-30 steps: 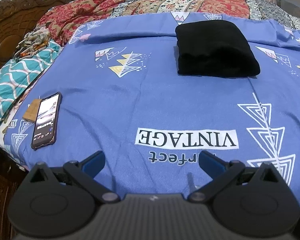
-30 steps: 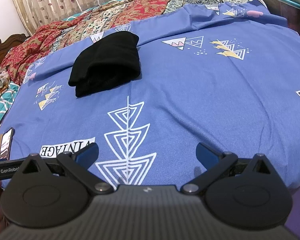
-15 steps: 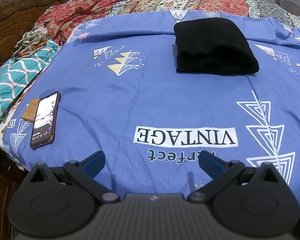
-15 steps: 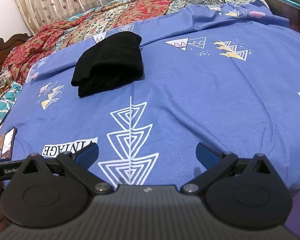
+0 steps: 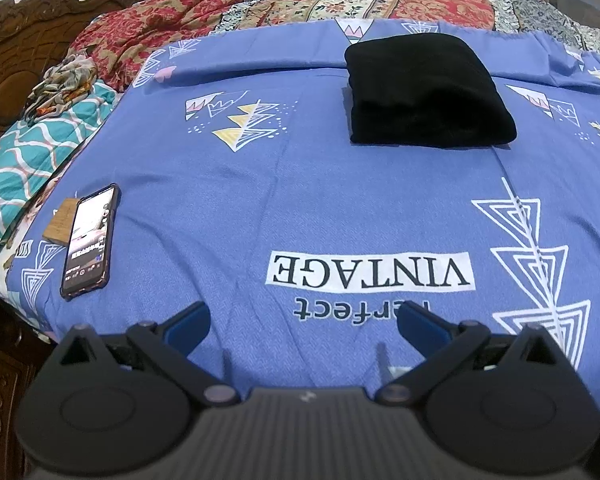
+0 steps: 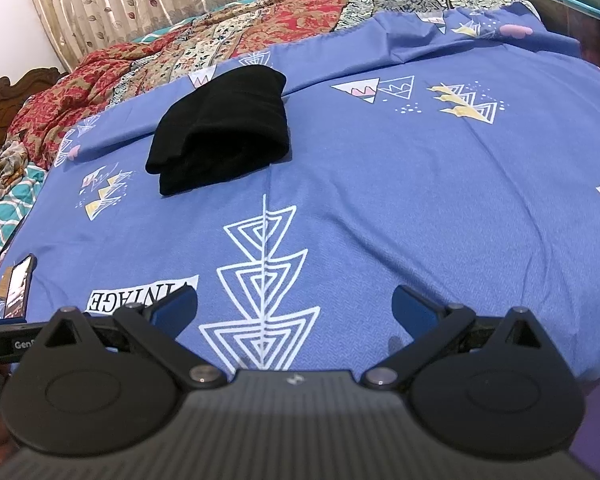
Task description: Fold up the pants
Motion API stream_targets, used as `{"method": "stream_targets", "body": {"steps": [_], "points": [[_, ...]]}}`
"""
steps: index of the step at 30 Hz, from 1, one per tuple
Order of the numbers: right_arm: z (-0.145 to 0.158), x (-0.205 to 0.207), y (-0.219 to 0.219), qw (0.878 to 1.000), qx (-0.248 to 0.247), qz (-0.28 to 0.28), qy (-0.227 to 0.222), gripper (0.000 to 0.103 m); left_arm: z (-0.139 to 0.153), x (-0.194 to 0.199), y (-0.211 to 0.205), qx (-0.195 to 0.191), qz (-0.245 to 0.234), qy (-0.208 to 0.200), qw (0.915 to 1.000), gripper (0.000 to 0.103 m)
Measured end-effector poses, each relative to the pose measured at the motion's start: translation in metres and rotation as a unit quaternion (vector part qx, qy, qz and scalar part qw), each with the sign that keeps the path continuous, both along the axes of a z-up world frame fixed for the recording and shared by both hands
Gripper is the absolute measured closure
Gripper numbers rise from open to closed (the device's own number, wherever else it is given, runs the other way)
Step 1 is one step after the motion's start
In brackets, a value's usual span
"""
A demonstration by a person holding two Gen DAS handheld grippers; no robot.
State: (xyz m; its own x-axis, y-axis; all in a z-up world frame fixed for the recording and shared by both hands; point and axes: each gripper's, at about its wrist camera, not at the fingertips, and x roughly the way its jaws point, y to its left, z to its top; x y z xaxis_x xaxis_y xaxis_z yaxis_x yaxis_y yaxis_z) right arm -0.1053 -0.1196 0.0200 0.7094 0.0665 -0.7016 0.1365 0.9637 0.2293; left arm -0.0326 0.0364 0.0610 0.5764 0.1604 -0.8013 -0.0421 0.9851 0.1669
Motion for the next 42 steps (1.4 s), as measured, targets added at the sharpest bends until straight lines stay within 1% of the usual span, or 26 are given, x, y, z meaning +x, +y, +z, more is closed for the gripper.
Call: {"method": "stream_targets", "body": {"steps": [12, 26, 33, 42], "points": [[0.004, -0.001, -0.002, 1.000, 0.000, 0.003, -0.006, 0.000, -0.002, 0.000, -0.001, 0.003, -0.001, 0.005, 1.0000, 0.000], [0.011, -0.003, -0.005, 1.000, 0.013, 0.009, -0.010, 0.000, -0.003, 0.000, -0.004, 0.008, -0.006, 0.013, 0.9999, 0.000], [0.010, -0.002, -0.006, 1.000, 0.016, 0.008, -0.007, 0.000, -0.001, -0.001, -0.006, 0.005, -0.014, 0.015, 0.9998, 0.000], [0.018, -0.005, -0.004, 1.000, 0.018, 0.014, -0.016, 0.000, 0.001, -0.003, -0.008, 0.001, -0.021, 0.018, 0.9996, 0.000]]}}
